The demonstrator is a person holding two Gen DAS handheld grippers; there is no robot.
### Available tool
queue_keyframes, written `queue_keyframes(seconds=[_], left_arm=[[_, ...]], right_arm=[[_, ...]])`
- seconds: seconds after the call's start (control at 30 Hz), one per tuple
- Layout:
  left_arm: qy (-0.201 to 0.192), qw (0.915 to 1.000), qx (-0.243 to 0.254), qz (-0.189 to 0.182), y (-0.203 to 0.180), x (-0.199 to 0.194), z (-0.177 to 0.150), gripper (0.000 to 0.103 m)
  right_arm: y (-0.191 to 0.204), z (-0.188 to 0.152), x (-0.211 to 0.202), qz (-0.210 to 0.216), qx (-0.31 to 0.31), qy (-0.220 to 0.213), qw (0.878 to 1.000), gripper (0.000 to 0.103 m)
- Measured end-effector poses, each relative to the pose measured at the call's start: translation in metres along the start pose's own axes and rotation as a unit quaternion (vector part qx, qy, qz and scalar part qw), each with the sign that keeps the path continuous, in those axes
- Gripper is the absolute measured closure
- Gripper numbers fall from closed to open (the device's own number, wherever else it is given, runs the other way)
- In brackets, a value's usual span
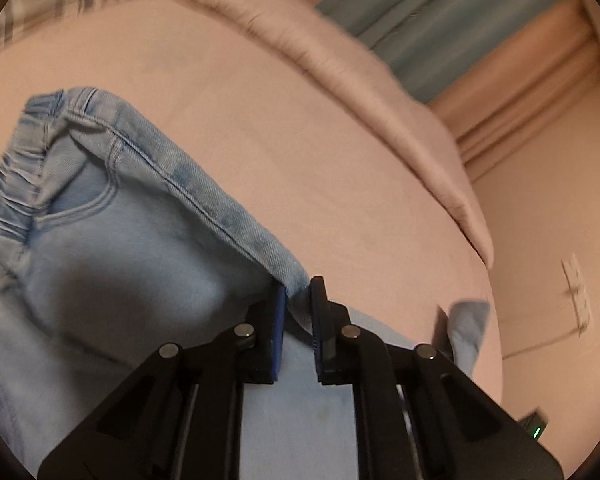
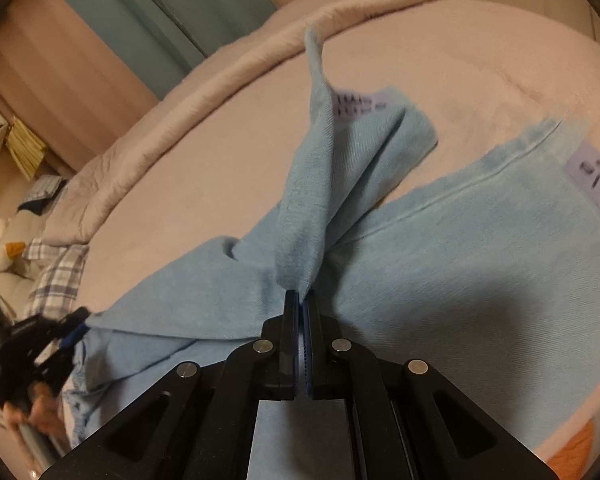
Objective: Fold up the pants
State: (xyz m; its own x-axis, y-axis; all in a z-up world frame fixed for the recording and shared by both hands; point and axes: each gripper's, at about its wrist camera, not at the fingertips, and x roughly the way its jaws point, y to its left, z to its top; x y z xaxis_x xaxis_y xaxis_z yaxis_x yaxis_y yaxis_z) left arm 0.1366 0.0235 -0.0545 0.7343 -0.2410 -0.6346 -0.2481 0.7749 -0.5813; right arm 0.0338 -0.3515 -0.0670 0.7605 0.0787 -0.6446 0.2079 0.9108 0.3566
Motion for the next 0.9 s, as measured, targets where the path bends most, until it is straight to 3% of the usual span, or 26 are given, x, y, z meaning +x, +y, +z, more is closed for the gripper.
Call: queue_keyframes(seconds=[0.2,0.43,0.57,0.67,0.7,0.83,0.9], left_arm=[[-0.034,0.9986,0.033,-0.022,-0.015,-0.057,-0.039,0.092],[-0.013,0.9997,0.020,0.003,0.002,-0.059,-0.091,0.092],[0.024,0.9997,0.010,-0.003,0.016,-0.049,-0.090,0.088],[0.012,0.9998,0.015,-0.003,0.017,-0.056,-0.076,0.085],[0.005,0.9998,0.020,0.000,0.015,-0.059,-0.074,0.082],[-0.029,0.9978,0.045,0.039,0.008,-0.067,-0.057,0.051],[-0.036,0.9972,0.049,0.043,0.009,-0.067,-0.045,0.048]], right_arm=[[0.000,0.006,-0.031,0.001,-0.016,-0.030,0.999,0.100],[-0.007,0.000,-0.039,-0.015,-0.018,-0.038,0.999,0.100],[-0.011,-0.008,-0.024,-0.035,-0.017,-0.016,0.999,0.100],[-0.011,-0.012,-0.013,-0.043,-0.018,0.000,0.999,0.100],[-0.012,-0.014,-0.010,-0.044,-0.018,0.004,0.999,0.100],[-0.010,-0.015,-0.007,-0.049,-0.019,0.008,0.999,0.100],[-0.010,-0.015,-0.007,-0.048,-0.018,0.009,0.999,0.100]])
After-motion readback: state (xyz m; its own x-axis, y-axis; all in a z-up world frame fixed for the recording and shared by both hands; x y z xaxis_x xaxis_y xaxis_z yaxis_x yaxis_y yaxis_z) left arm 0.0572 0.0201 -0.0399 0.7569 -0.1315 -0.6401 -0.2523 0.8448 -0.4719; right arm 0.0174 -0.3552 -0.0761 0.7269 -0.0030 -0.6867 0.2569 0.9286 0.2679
